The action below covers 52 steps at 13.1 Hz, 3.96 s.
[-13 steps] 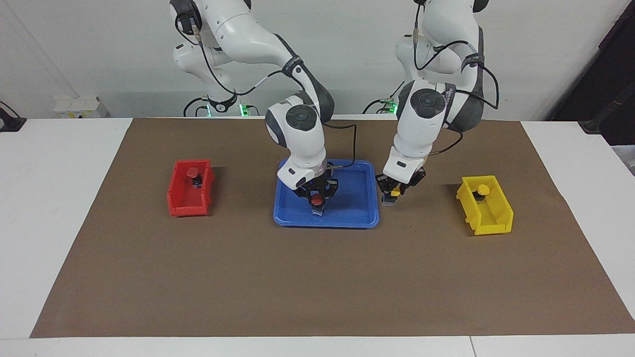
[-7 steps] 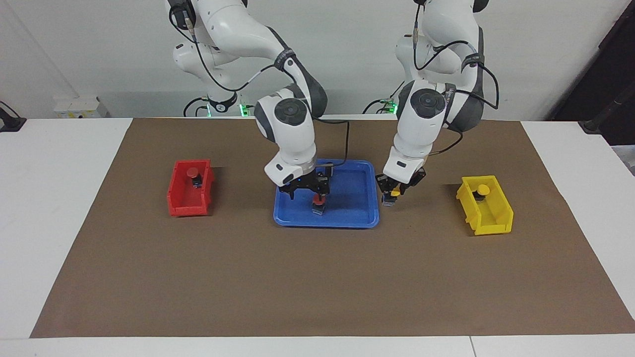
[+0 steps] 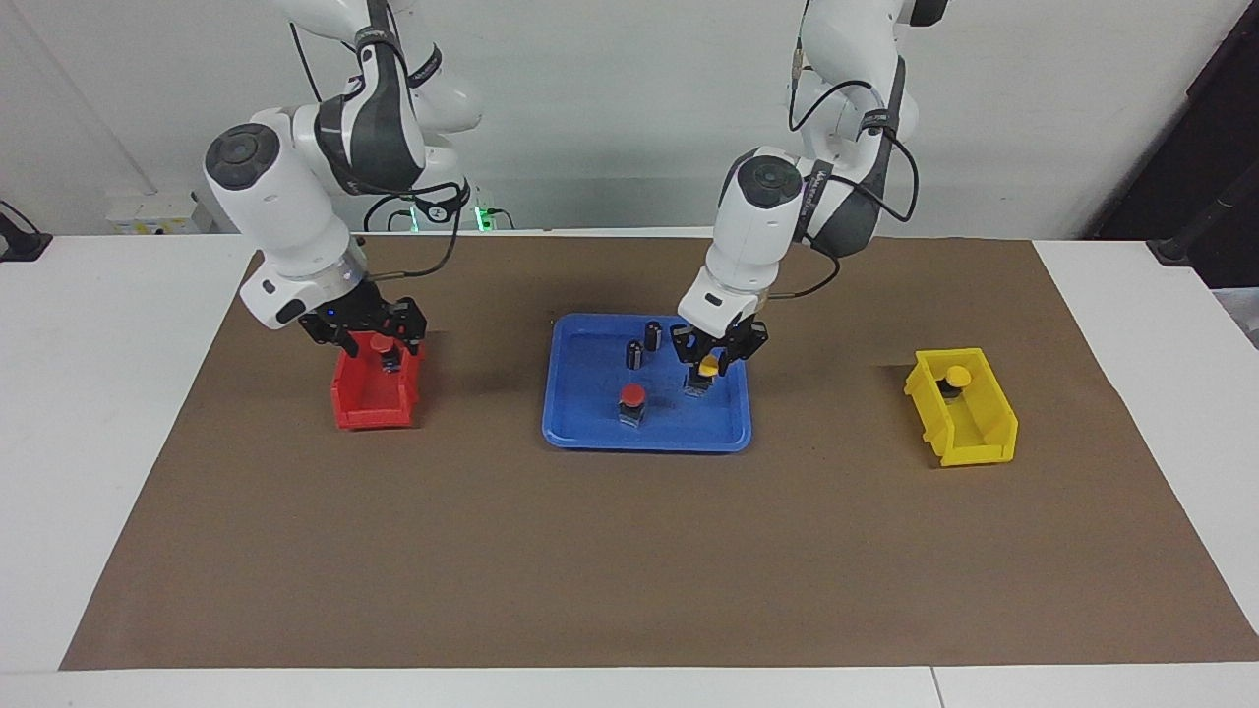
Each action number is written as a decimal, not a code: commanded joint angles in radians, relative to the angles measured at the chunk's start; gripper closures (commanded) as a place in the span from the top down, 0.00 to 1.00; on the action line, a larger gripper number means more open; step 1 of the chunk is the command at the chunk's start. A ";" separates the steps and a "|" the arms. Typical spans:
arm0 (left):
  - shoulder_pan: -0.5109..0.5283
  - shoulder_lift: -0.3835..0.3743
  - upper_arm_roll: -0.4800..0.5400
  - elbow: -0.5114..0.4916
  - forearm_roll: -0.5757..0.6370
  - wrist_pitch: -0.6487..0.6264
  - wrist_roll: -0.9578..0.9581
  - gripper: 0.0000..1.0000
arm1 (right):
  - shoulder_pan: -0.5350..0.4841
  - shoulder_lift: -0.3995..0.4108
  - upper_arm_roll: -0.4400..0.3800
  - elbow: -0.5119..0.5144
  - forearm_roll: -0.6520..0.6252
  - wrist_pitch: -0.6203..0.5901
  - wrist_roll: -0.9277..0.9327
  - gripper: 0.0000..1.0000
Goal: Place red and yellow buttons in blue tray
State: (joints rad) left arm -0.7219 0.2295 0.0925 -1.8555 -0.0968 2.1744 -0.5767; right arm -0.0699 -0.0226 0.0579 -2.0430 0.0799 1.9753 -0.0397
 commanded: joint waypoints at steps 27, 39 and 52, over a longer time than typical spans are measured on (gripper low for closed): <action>0.507 -0.254 0.177 0.217 0.117 -0.596 0.831 1.00 | -0.088 -0.143 0.016 -0.425 0.026 0.269 -0.210 0.34; 0.526 -0.256 0.174 0.211 0.129 -0.591 0.851 1.00 | 0.413 0.205 0.026 0.184 -0.020 0.129 0.535 0.34; 0.518 -0.219 0.168 -0.267 0.092 0.002 0.773 0.61 | 0.472 0.267 0.022 0.102 -0.042 0.257 0.587 1.00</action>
State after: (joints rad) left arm -0.2051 0.0184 0.2610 -2.0635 0.0047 2.1170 0.2046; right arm 0.4209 0.2695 0.0796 -1.9627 0.0641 2.2849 0.5442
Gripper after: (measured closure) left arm 0.366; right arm 0.326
